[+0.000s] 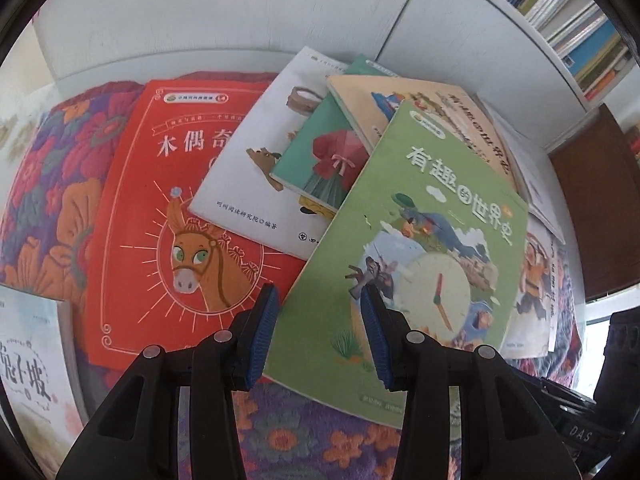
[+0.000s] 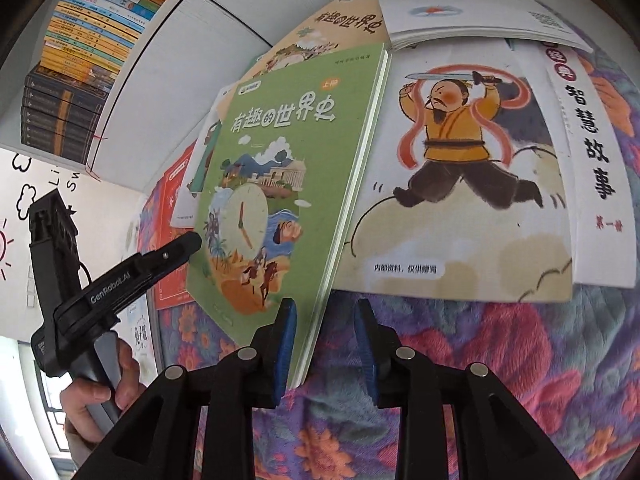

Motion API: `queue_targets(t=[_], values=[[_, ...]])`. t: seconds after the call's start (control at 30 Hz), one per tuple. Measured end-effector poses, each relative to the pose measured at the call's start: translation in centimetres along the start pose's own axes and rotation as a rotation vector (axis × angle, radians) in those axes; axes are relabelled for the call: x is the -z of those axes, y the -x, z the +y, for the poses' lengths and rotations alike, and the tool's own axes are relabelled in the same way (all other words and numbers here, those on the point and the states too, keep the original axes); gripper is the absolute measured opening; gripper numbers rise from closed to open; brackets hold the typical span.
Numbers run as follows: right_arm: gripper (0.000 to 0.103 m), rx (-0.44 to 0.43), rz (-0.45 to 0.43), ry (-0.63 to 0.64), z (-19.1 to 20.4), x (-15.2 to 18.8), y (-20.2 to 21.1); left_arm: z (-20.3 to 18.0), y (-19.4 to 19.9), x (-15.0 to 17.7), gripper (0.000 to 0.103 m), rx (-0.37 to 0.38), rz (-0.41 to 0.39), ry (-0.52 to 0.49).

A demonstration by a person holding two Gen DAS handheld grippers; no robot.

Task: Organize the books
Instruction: 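Move both tools to the light green world-history book and close on its edge, then lift the light green world-history book upright off the pile with both tools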

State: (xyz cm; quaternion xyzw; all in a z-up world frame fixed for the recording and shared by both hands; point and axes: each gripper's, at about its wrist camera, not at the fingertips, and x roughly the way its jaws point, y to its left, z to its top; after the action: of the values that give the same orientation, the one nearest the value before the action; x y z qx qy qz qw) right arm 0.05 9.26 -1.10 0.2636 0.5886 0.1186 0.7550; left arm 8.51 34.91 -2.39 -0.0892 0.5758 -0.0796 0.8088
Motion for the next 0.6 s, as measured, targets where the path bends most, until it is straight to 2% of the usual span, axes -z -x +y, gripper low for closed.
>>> queue_targets(t=[0.13,0.27,0.3,0.6], values=[[0.029,-0.033,0.033,0.002,0.0,-0.2,-1.1,-0.6,-0.5,0.0,0.041,-0.011,0.004,-0.015],[0.029,-0.058,0.057,0.015,0.3,-0.2,-1.8,-1.1,-0.6,0.4,0.041,0.013,0.028,-0.017],[0.032,-0.065,0.064,0.02,0.4,-0.2,-1.9,-1.3,-0.6,0.6,0.041,0.009,0.027,-0.02],[0.032,-0.04,0.087,0.051,0.0,0.1,-1.6,-2.1,0.2,3.7,0.041,-0.013,0.054,-0.014]])
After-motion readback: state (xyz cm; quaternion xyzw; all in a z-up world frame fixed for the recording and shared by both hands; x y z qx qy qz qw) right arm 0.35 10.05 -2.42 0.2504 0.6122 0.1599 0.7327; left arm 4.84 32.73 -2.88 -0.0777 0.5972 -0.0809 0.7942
